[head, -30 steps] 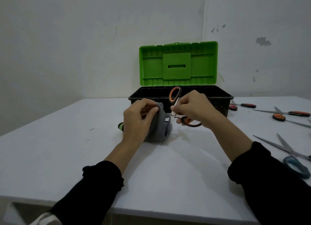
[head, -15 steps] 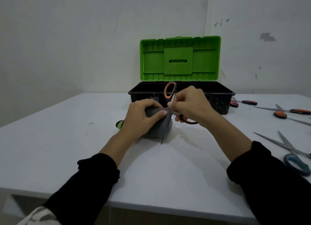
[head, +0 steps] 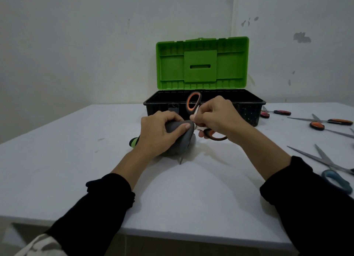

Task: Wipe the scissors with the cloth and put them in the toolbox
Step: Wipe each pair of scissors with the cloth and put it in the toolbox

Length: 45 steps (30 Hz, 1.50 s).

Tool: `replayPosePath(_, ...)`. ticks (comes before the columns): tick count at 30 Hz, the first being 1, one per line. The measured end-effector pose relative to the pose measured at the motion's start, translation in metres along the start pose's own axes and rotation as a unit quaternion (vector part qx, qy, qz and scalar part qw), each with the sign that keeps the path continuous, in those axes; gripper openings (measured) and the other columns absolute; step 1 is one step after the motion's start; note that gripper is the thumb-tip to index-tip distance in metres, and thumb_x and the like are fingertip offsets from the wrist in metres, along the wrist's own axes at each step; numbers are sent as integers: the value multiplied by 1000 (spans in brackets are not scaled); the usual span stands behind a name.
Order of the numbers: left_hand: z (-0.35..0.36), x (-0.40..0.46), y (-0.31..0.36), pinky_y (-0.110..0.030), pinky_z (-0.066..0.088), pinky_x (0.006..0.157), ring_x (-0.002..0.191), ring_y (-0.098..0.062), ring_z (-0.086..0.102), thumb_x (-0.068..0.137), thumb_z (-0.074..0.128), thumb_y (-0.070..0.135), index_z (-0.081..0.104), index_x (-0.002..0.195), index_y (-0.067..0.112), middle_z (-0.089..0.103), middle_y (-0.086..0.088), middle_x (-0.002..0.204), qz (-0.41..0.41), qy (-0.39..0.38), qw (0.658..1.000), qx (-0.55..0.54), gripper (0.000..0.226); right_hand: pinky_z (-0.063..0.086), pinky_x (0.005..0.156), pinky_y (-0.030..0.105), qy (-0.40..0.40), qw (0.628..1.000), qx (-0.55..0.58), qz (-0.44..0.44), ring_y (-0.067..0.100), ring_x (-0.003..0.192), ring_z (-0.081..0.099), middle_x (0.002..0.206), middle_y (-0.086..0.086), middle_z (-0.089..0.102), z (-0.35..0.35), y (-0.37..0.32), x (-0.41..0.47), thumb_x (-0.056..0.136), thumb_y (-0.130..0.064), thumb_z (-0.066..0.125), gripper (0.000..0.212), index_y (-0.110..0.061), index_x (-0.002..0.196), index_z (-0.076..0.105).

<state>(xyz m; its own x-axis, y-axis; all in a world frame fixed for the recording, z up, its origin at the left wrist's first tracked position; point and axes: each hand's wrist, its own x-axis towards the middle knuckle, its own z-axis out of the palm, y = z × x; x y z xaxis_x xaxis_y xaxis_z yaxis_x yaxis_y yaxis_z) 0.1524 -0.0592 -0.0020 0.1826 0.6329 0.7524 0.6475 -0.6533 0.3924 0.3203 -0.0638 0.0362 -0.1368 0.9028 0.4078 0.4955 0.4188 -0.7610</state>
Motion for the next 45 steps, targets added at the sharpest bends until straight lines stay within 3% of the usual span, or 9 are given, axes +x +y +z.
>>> replayPosePath(7, -11, 1, -5, -42, 42, 86, 74, -1, 51, 73, 54, 53, 62, 74, 36, 52, 28, 65, -37, 55, 996, 66, 19, 55, 48, 32, 8, 1000, -8, -14, 22, 45, 65, 60, 9, 59, -16, 0, 1, 84, -9, 67, 26, 12, 69, 62)
replayPosePath(12, -1, 2, -1, -31, 46, 79, 77, -1, 56, 70, 53, 60, 65, 79, 33, 61, 20, 76, -11, 28, 1000, 8, 31, 54, 47, 28, 11, 997, -49, -54, 21, 48, 68, 57, 16, 65, 1, 0, 4, 83, -12, 66, 26, 3, 62, 65)
replayPosePath(17, -4, 1, 1, -38, 40, 87, 78, -2, 49, 72, 59, 51, 60, 76, 41, 49, 30, 69, -23, 23, 999, 41, 11, 47, 43, 18, 14, 998, -30, -61, 22, 46, 66, 58, 19, 67, -11, 1, 3, 82, -11, 68, 24, 5, 64, 67)
replayPosePath(21, -10, 1, -4, -35, 35, 87, 79, -4, 46, 71, 55, 52, 66, 79, 35, 48, 30, 68, -62, 29, 996, 52, 22, 49, 42, 23, 13, 999, -10, -47, 21, 46, 66, 66, 22, 68, -23, 0, 4, 82, -9, 68, 23, 8, 67, 66)
replayPosePath(25, -14, 1, -11, -33, 37, 84, 76, 7, 49, 74, 55, 48, 66, 81, 31, 53, 29, 71, -47, 20, 998, 28, 21, 54, 46, 29, 8, 1000, 27, 12, 21, 46, 65, 65, 17, 65, -31, 2, 5, 81, -8, 69, 25, 15, 75, 64)
replayPosePath(32, -4, 1, -17, -38, 41, 72, 80, -21, 54, 86, 47, 38, 67, 89, 15, 67, 4, 86, 90, 23, 991, 98, 30, 49, 42, 19, -91, 972, 83, 202, 15, 52, 63, 75, 11, 65, -38, 4, 11, 84, -5, 66, 12, -4, 74, 60)
replayPosePath(37, -2, -1, -26, -30, 39, 72, 80, -16, 48, 89, 45, 38, 67, 91, 15, 65, 6, 84, 8, 31, 998, 53, 32, 55, 53, 14, -175, 942, 181, 221, 6, 52, 59, 77, 5, 58, -41, 2, 9, 89, -7, 57, 11, -3, 90, 67)
replayPosePath(41, -5, -1, -26, -6, 36, 66, 73, -1, 51, 93, 53, 18, 64, 84, 20, 59, 13, 74, -67, 28, 997, -17, 15, 58, 68, 17, -185, 907, 318, 205, 13, 73, 59, 81, 8, 61, -43, 12, 8, 88, -21, 56, 28, 5, 94, 67)
replayPosePath(45, -4, 0, -28, -7, 39, 62, 72, -2, 56, 93, 52, 20, 63, 83, 22, 65, 2, 78, -113, 16, 992, -50, 15, 58, 69, 20, -172, 886, 380, 203, 13, 69, 65, 75, 9, 67, -33, 24, 7, 86, -1, 55, 20, 2, 78, 73)
